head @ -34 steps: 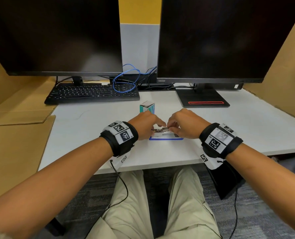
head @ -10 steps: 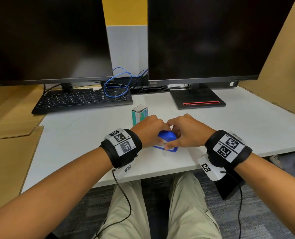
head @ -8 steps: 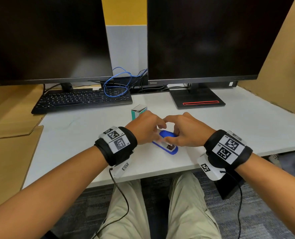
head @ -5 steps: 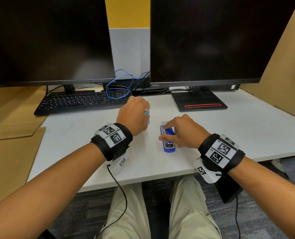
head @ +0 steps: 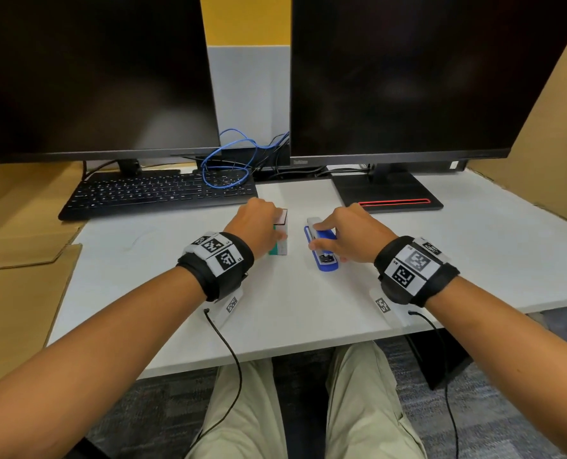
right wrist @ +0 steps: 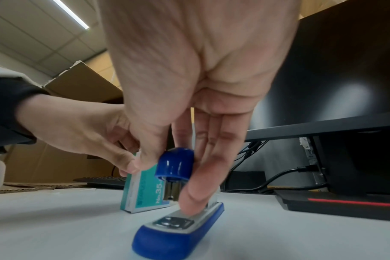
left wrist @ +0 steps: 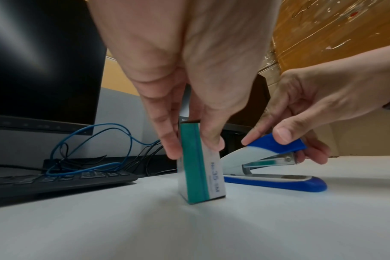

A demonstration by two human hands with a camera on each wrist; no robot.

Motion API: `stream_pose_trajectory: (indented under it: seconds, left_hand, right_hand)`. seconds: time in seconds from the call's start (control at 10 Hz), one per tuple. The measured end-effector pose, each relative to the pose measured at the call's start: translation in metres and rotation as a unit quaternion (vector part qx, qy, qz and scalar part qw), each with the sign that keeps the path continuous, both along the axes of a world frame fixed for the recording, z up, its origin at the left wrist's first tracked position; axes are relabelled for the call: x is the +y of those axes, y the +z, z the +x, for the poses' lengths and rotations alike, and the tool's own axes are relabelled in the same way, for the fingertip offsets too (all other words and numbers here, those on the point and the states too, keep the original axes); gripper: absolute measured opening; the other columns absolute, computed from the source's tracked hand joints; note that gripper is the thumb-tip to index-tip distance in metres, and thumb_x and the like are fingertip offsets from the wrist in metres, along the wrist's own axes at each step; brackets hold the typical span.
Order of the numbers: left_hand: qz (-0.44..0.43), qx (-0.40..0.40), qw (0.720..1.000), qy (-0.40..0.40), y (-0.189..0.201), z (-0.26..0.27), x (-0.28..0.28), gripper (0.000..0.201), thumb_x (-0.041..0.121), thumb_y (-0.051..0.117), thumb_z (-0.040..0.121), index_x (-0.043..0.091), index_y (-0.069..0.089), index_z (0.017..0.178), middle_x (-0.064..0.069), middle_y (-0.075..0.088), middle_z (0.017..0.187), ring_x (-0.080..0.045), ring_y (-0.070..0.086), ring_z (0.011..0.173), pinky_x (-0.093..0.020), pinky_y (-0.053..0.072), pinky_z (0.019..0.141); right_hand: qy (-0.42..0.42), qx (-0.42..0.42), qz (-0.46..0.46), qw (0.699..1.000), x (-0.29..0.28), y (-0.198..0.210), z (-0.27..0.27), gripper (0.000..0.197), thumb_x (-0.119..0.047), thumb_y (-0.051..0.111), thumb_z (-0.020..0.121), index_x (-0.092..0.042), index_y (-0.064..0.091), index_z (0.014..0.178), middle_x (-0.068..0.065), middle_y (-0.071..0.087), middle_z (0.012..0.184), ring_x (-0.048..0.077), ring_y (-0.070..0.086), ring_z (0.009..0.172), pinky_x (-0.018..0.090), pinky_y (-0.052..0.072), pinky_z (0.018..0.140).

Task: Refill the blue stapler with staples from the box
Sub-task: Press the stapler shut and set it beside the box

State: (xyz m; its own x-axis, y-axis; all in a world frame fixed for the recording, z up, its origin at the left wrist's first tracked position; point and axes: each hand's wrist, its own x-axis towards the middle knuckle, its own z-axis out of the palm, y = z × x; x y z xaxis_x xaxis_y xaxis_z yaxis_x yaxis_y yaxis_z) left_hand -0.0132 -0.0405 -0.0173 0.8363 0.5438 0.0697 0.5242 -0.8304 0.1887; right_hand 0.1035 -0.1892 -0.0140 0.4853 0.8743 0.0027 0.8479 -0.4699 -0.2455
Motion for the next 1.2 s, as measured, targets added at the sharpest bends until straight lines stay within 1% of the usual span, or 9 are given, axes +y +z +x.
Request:
stream_pose_trajectory:
  seconds: [0.2, 0.3, 0.4, 0.6, 0.8, 0.9, 1.0, 1.1, 1.2]
  left_hand:
    - [-0.007, -0.018, 0.999, 0.029, -0.004, 0.002, -0.004, 0.055, 0.048, 0.061, 0.088, 0.011, 0.063, 0.129, -0.019, 0.063, 0.12, -0.034, 0.06, 0.112, -0.036, 0.053, 0.08]
    - [-0.034, -0.042, 0.998, 0.015, -0.003, 0.001, 0.0, 0.043, 0.027, 0.062, 0.09, 0.021, 0.062, 0.132, -0.016, 0.061, 0.131, -0.035, 0.063, 0.114, -0.039, 0.058, 0.08]
    - [-0.064, -0.051, 0.997, 0.005, -0.002, -0.003, 0.005, 0.045, 0.014, 0.062, 0.089, 0.027, 0.062, 0.132, -0.011, 0.057, 0.139, -0.032, 0.06, 0.122, -0.04, 0.059, 0.088]
    - [-0.047, -0.044, 0.998, -0.012, -0.004, -0.004, 0.006, 0.049, 0.005, 0.056, 0.093, 0.027, 0.058, 0.137, -0.008, 0.057, 0.141, -0.033, 0.042, 0.133, -0.043, 0.046, 0.102]
    - [-0.053, -0.046, 0.997, -0.016, -0.004, -0.006, 0.003, 0.053, -0.001, 0.052, 0.092, 0.028, 0.059, 0.135, -0.009, 0.057, 0.139, -0.034, 0.043, 0.132, -0.039, 0.049, 0.093]
    - [-0.05, -0.055, 0.997, -0.021, -0.002, -0.008, -0.001, 0.052, -0.002, 0.051, 0.092, 0.028, 0.061, 0.133, -0.01, 0.058, 0.136, -0.034, 0.044, 0.13, -0.041, 0.05, 0.093]
    - [-0.047, -0.051, 0.997, -0.026, 0.0, -0.01, -0.003, 0.051, -0.001, 0.052, 0.092, 0.028, 0.06, 0.133, -0.006, 0.06, 0.137, -0.033, 0.043, 0.13, -0.041, 0.048, 0.097]
    - [-0.043, -0.053, 0.997, -0.035, 0.0, -0.014, -0.002, 0.052, 0.001, 0.052, 0.092, 0.027, 0.057, 0.137, -0.003, 0.06, 0.137, -0.032, 0.043, 0.131, -0.042, 0.045, 0.103]
    - [-0.071, -0.088, 0.993, -0.022, 0.004, -0.019, -0.004, 0.058, 0.003, 0.053, 0.093, 0.028, 0.046, 0.145, -0.003, 0.052, 0.146, -0.031, 0.039, 0.14, -0.042, 0.043, 0.107]
  right_hand:
    - [-0.008, -0.007, -0.021, 1.0, 0.006, 0.002, 0.001, 0.057, -0.047, 0.063, 0.089, -0.008, 0.065, 0.13, 0.013, 0.065, 0.125, 0.028, 0.061, 0.113, 0.029, 0.041, 0.076]
    - [-0.008, -0.006, -0.026, 1.0, 0.006, 0.003, 0.003, 0.057, -0.047, 0.064, 0.089, -0.01, 0.064, 0.132, 0.013, 0.064, 0.127, 0.027, 0.062, 0.113, 0.028, 0.042, 0.076]
    - [-0.008, 0.0, -0.032, 0.999, 0.006, 0.004, 0.005, 0.057, -0.045, 0.064, 0.089, -0.013, 0.062, 0.136, 0.013, 0.063, 0.129, 0.027, 0.062, 0.115, 0.028, 0.043, 0.076]
    - [-0.012, 0.004, -0.031, 0.999, 0.009, 0.004, 0.005, 0.057, -0.045, 0.064, 0.089, -0.012, 0.061, 0.136, 0.013, 0.063, 0.131, 0.028, 0.062, 0.116, 0.028, 0.043, 0.077]
    - [-0.012, 0.007, -0.028, 1.0, 0.009, 0.004, 0.003, 0.057, -0.044, 0.064, 0.089, -0.011, 0.06, 0.136, 0.013, 0.061, 0.132, 0.028, 0.061, 0.115, 0.033, 0.052, 0.083]
    - [-0.016, -0.001, -0.032, 0.999, 0.01, 0.003, 0.002, 0.057, -0.044, 0.063, 0.09, -0.011, 0.06, 0.137, 0.013, 0.061, 0.131, 0.028, 0.058, 0.119, 0.031, 0.048, 0.083]
    - [-0.02, -0.004, -0.03, 0.999, 0.01, 0.005, 0.0, 0.058, -0.044, 0.062, 0.091, -0.01, 0.06, 0.137, 0.013, 0.062, 0.129, 0.028, 0.055, 0.12, 0.03, 0.042, 0.081]
    - [-0.017, -0.005, -0.039, 0.999, 0.01, 0.004, -0.002, 0.059, -0.046, 0.062, 0.091, -0.01, 0.059, 0.137, 0.013, 0.062, 0.129, 0.029, 0.056, 0.12, 0.031, 0.046, 0.084]
    - [-0.023, 0.004, -0.024, 0.999, 0.008, 0.01, -0.002, 0.064, -0.051, 0.062, 0.089, -0.014, 0.056, 0.141, 0.013, 0.059, 0.139, 0.029, 0.06, 0.118, 0.035, 0.052, 0.089]
